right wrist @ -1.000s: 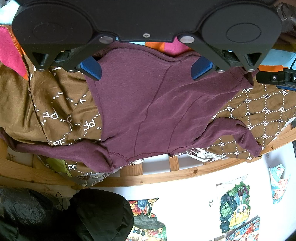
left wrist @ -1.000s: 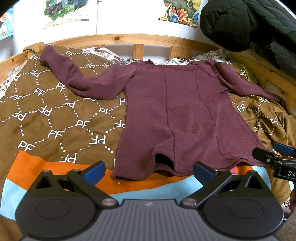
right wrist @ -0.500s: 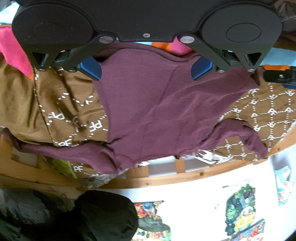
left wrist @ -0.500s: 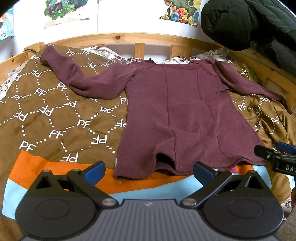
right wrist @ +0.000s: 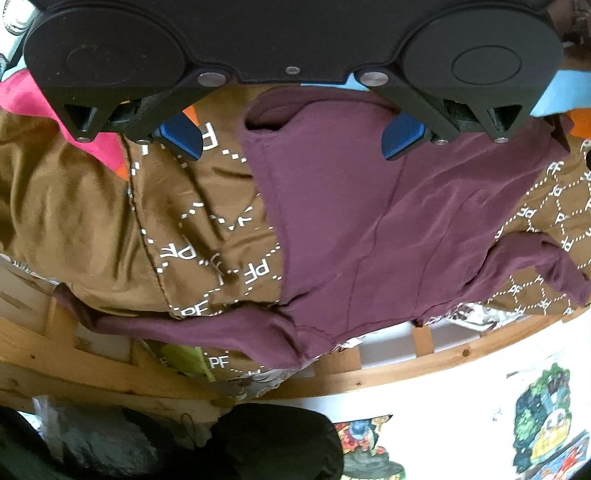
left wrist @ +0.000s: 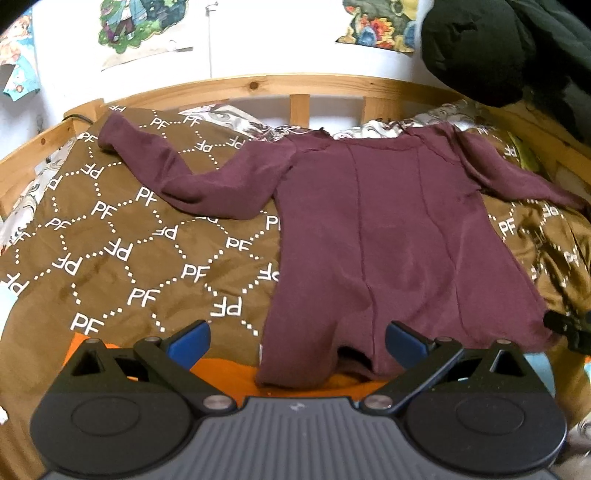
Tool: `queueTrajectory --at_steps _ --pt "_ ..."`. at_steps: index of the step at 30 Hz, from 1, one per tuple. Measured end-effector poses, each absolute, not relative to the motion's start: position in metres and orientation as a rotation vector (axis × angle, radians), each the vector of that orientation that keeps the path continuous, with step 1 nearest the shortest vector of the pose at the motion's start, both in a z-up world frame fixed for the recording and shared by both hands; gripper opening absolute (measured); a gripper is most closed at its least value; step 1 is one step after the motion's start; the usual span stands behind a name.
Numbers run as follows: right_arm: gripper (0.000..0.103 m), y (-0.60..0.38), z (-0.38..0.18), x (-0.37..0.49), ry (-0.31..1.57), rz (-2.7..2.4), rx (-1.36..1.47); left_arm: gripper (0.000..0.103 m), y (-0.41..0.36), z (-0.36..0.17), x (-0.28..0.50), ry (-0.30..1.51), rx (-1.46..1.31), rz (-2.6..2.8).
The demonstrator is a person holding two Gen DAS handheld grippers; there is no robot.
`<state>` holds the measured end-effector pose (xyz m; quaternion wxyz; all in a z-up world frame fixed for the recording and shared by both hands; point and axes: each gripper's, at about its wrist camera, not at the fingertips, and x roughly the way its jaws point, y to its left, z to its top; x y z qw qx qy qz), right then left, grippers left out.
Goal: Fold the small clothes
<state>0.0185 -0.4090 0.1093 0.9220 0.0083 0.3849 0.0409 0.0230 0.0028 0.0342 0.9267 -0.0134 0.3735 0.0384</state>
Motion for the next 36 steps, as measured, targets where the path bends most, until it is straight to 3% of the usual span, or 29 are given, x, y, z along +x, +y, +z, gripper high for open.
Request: queueTrajectory --at_steps 13,23,29,36 --pt "0.103 -0.432 0.115 0.031 0.782 0.063 0.114 0.103 -0.001 0.086 0.092 0.823 -0.055 0.143" --pt "0.103 -0.471 0.131 0.053 0.546 0.032 0.213 0.103 -0.032 0.117 0.144 0.779 0.130 0.154" --pt "0.103 -0.503 0.135 0.080 0.419 0.013 0.266 0.103 -0.041 0.103 0.173 0.763 0.072 0.092" --pt "0.103 -0.523 0.135 0.155 0.490 -0.087 0.174 0.103 -0.048 0.045 0.215 0.865 -0.033 0.006"
